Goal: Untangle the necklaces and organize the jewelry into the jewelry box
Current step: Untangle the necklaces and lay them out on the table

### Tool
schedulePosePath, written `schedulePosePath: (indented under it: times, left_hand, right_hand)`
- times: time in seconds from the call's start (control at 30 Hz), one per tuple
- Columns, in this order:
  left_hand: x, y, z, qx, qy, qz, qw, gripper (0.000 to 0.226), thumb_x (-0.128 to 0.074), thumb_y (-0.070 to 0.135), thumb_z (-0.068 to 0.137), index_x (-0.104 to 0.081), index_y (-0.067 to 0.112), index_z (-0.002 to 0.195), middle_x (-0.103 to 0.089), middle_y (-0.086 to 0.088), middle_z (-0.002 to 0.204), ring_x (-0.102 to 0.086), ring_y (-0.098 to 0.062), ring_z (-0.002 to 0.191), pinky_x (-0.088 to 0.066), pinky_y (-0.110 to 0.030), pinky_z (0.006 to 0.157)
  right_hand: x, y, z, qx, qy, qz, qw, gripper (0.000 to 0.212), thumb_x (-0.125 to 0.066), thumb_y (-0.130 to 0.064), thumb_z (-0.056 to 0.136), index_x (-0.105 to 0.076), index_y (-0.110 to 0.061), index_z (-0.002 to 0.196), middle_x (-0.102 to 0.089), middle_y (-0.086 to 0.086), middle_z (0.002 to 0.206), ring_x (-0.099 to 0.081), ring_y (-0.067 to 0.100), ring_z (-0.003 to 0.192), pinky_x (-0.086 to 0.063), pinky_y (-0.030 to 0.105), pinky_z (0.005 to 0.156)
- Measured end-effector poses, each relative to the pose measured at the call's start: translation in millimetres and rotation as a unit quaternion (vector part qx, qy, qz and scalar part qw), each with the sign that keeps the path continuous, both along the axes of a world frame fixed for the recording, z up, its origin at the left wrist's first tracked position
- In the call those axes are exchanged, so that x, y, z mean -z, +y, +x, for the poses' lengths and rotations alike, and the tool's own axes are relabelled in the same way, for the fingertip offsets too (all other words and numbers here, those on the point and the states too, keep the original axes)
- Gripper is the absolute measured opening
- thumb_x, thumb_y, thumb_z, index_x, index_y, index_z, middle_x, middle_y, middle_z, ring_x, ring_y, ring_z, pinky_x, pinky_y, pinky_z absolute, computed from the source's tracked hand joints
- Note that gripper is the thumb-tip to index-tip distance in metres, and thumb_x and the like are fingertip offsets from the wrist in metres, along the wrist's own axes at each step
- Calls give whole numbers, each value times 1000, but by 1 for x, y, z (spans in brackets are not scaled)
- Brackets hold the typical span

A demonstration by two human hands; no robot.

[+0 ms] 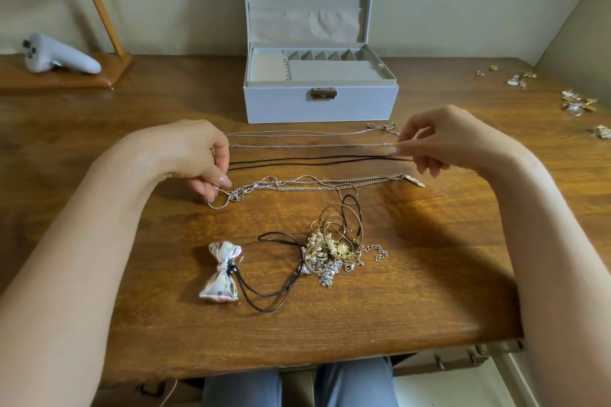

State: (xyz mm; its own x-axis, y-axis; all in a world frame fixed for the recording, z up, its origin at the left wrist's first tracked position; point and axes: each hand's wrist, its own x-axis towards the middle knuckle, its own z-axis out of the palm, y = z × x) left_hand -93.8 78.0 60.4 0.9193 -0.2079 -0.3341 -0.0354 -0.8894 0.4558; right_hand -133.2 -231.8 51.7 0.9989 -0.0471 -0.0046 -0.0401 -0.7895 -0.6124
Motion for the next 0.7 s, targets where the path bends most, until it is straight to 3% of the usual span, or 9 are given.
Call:
schedulePosePath:
  times: [0.2,0.33,0.43,0.53,0.6,0.7]
  left_hand:
    - [-3,2,-1,-6,-12,-10,1000,13,-72,11,80,-63,2,78,-71,-11,63,-66,-17,57,-54,-28,65]
    - [-7,-3,-4,26,-109,-77,991,16,-70,24,80,-63,10,80,-70,-3,63,-66,-9,57,-51,-20,53]
    - [-17,-13,-17,121,-47,-155,979,12,-71,24,78,-64,14,81,-69,-1,67,-62,-5,58,-50,-16,52]
    - [-18,-17,-24,219,-14,-28,975,13,-74,30,76,-64,25,82,-67,5,76,-60,-2,65,-50,-23,66]
    - [-16,-15,-20,215,-65,56,973,14,-74,31,77,-61,29,81,-64,9,80,-57,-3,68,-47,-23,66]
    - [-8,-10,-19,191,-93,108,971,18,-75,28,77,-57,28,80,-61,11,83,-56,-2,72,-45,-24,65]
  right_hand:
    - [4,4,2,-23,-18,21,999,16,-73,-25,81,-67,-11,80,-64,4,56,-52,13,45,-37,17,42]
    - [-2,16,-2,-109,-8,83,991,25,-76,-31,72,-68,-9,83,-61,0,53,-51,11,46,-38,19,45]
    - [-3,31,-9,-215,32,139,966,28,-74,-32,66,-68,-11,85,-59,2,55,-51,11,47,-39,17,44]
    - [3,40,-9,-276,66,162,945,22,-74,-27,69,-70,-15,88,-62,7,63,-52,15,50,-39,20,46]
    - [6,42,-7,-292,80,153,941,23,-73,-29,71,-72,-15,89,-64,10,68,-53,15,53,-40,22,48]
    - [8,41,-7,-307,95,141,937,23,-72,-33,72,-75,-15,86,-67,22,78,-55,24,61,-42,25,52]
